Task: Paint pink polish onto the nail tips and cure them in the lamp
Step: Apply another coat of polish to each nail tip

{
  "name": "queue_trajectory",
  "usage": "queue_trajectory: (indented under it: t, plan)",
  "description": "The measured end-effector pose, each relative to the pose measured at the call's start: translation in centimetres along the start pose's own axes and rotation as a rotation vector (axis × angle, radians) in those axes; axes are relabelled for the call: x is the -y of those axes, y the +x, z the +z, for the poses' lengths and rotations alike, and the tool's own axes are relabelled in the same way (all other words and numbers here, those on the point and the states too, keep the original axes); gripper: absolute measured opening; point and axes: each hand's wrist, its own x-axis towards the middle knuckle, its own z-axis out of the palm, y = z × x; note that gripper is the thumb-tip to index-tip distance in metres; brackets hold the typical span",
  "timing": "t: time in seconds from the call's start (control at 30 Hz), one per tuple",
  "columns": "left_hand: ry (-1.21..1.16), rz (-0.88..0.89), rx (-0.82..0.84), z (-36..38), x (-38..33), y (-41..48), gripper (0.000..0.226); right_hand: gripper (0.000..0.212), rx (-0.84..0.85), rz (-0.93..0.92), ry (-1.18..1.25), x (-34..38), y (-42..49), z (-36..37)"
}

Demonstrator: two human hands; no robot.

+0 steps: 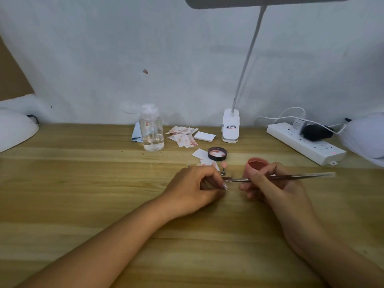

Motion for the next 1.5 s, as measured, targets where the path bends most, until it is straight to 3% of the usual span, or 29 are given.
queue_trajectory:
  t: [0.37,0.5,0.63,1.1,1.5]
  plan:
    - [0.011,-0.011,0.004,0.0,0.2,0.2,0.024,0.022,0.016,-0.040,-0.050,-0.1,0.0,0.1]
    - [-0.018,-0.015,0.010,0.0,0.1,0.1,0.023,0.020,-0.107,-0.225,-0.028,1.0,-0.2,-0.2]
    - [0.011,-0.005,0.006,0.0,0.0,0.2,0.024,0.022,-0.211,-0.329,-0.161,1.7,1.1,-1.6]
    - [0.022,-0.040,0.007,0.0,0.1,-0.1,0.005,0.010,-0.119,-0.234,-0.674,0.0,3.4,-2.5]
    - [0.053,-0.022,0.012,-0.2,0.0,-0.2,0.021,0.012,-0.119,-0.237,-0.675,-0.1,4.1,-3.0]
